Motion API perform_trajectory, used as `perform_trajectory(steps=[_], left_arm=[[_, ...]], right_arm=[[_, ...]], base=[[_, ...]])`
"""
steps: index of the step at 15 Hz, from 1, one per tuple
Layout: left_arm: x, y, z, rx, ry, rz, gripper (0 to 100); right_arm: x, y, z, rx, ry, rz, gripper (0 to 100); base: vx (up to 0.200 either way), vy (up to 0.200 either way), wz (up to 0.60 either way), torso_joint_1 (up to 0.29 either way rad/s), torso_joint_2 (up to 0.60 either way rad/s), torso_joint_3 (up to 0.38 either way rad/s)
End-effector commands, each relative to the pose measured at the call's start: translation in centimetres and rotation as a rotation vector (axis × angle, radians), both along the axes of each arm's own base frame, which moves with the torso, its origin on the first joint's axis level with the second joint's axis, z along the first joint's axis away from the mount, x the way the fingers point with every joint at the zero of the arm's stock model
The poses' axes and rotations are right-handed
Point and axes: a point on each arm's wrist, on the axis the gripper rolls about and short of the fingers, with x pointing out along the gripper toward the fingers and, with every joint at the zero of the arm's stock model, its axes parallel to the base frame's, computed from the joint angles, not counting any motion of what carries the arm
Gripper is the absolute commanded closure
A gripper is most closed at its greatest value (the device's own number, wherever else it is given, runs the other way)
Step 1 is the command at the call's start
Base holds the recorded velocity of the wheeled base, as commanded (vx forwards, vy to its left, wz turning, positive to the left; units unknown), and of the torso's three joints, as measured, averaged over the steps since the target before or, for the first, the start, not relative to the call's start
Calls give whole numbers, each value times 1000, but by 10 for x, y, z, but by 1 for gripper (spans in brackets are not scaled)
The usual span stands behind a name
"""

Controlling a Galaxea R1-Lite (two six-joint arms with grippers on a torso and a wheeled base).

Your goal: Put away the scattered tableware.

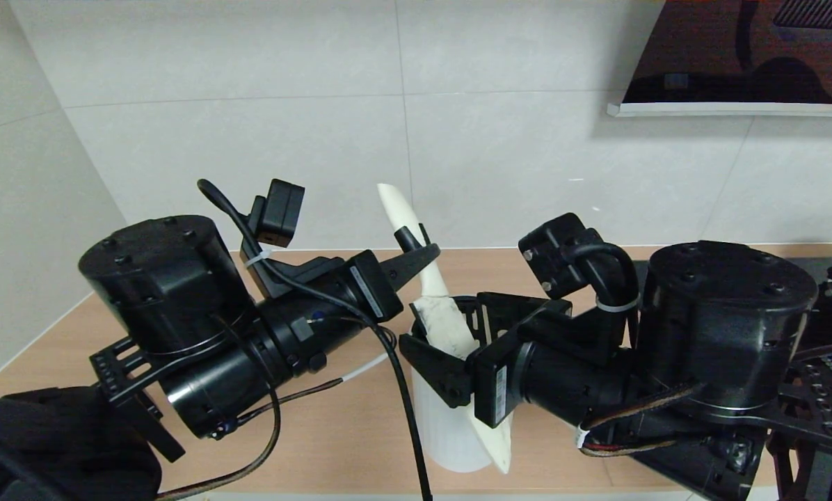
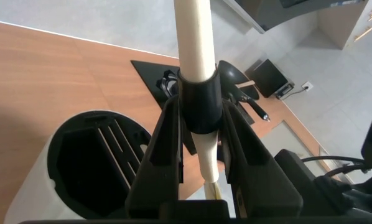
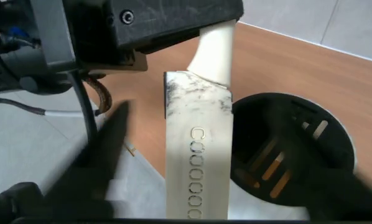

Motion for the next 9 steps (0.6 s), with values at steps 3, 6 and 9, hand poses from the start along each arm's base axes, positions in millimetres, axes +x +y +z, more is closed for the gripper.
perform_trajectory(steps=[3, 6, 9], left_arm=[[-1, 1, 3, -8, -8, 4, 100], [0, 1, 16, -30, -45, 44, 100], [0, 4, 40, -38, -70, 134, 100]], right_arm=[[0, -5, 6, 14, -11, -13, 0], [12, -24, 19, 47, -38, -83, 0], [39, -51, 31, 76, -66, -204, 0]], base=[[0, 0, 0, 0, 0, 0], [0, 0, 0, 0, 0, 0], [0, 0, 0, 0, 0, 0]])
